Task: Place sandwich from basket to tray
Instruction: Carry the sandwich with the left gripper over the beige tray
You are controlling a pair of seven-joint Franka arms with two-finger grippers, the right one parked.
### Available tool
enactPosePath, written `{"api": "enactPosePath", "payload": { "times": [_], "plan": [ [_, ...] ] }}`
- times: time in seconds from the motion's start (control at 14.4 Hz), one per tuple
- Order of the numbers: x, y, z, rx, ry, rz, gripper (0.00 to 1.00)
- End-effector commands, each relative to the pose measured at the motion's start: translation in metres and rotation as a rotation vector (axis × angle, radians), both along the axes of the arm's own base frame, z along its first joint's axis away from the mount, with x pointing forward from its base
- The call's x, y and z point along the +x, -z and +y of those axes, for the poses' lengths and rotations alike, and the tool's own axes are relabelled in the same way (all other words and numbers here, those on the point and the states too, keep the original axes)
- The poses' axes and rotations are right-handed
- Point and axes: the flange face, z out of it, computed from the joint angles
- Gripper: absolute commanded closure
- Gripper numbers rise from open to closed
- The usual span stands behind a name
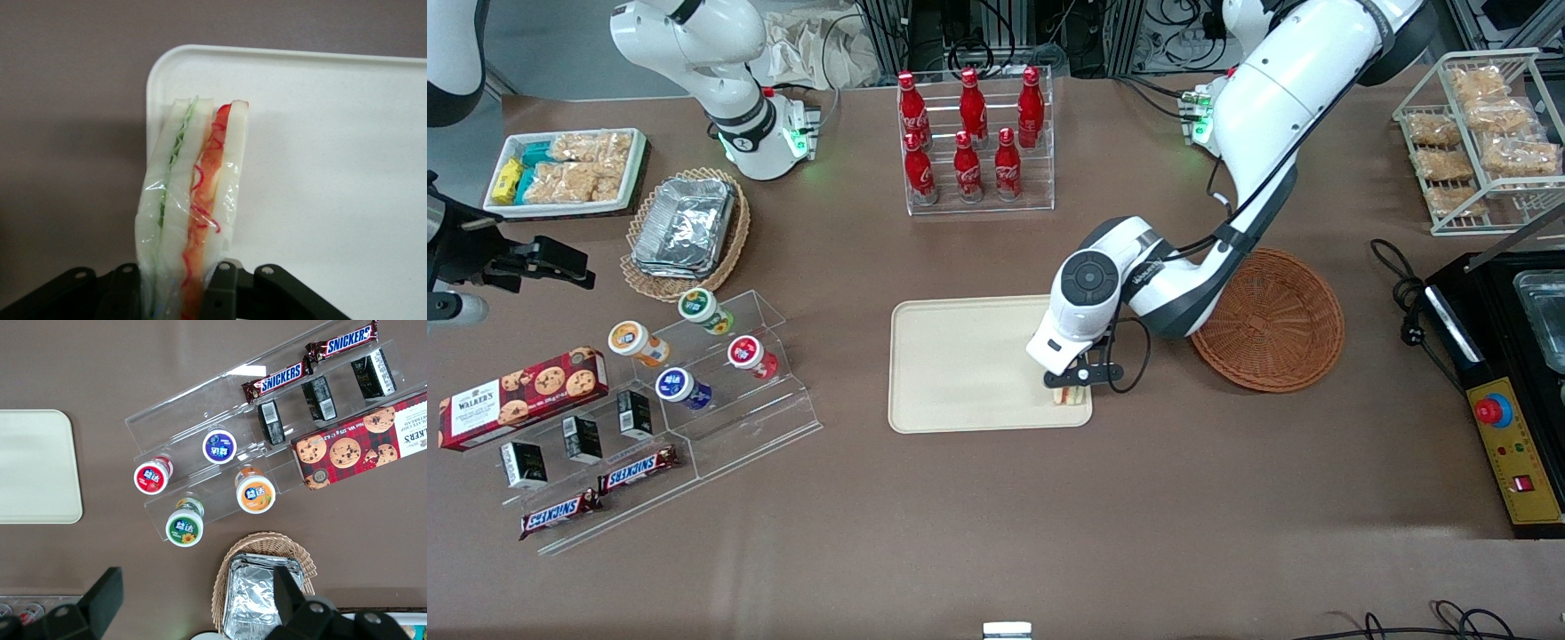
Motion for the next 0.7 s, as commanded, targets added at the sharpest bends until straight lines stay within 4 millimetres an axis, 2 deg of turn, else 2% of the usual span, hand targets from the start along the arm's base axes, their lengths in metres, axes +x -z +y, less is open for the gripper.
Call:
{"api": "enactPosePath", "payload": {
  "times": [0.0,0.07,0.14,0.63],
  "plan": [
    [0.0054,0.0066,-0.0079,-0.016,-0.005,-0.023,0.78],
    [0.0049,0.0073,-0.0078,-0.016,0.0,-0.022,0.34],
    [0.005,0.0095,-0.0078,-0.016,-0.003,-0.019,0.0],
    [0.0054,0.0097,-0.008,-0.018,-0.011,-0.018,0.0]
  ]
}}
